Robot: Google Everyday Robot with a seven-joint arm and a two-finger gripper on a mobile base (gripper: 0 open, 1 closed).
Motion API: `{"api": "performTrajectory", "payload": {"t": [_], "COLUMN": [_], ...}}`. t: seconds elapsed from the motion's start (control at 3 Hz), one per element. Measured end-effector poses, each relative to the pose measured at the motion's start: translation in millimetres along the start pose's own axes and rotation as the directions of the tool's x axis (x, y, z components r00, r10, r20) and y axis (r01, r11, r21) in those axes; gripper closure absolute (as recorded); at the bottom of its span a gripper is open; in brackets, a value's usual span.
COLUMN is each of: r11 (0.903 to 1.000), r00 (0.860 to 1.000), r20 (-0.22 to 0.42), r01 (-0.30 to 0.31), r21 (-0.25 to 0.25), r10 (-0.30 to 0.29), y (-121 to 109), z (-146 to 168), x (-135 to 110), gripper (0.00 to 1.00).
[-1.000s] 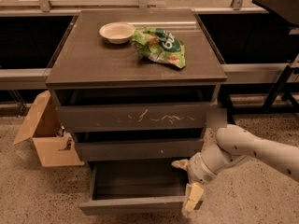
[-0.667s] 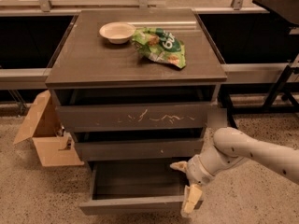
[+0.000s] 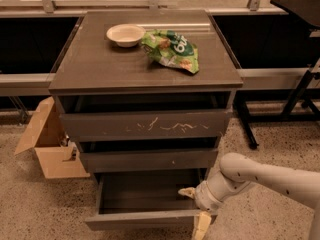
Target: Close bottom drawer
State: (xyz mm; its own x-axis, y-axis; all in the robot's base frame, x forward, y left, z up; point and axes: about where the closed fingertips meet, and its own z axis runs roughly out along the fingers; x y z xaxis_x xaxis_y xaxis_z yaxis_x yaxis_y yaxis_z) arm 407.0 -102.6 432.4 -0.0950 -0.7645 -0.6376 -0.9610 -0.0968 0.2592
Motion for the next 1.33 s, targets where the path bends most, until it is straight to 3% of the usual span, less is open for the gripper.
{"api": "performTrajectory", "payload": {"t": [0.33, 1.33], "r11": [0.9997, 0.9954], "r00": [1.0, 0.999], "r20": [0.009, 0.025], "r01": [0.007, -0.046], "r21": [-0.021, -0.084], "r10": [-0.007, 0.049], "y": [-4, -40], "z": [29, 97], "x": [27, 121], "gripper": [0.15, 0.85]}}
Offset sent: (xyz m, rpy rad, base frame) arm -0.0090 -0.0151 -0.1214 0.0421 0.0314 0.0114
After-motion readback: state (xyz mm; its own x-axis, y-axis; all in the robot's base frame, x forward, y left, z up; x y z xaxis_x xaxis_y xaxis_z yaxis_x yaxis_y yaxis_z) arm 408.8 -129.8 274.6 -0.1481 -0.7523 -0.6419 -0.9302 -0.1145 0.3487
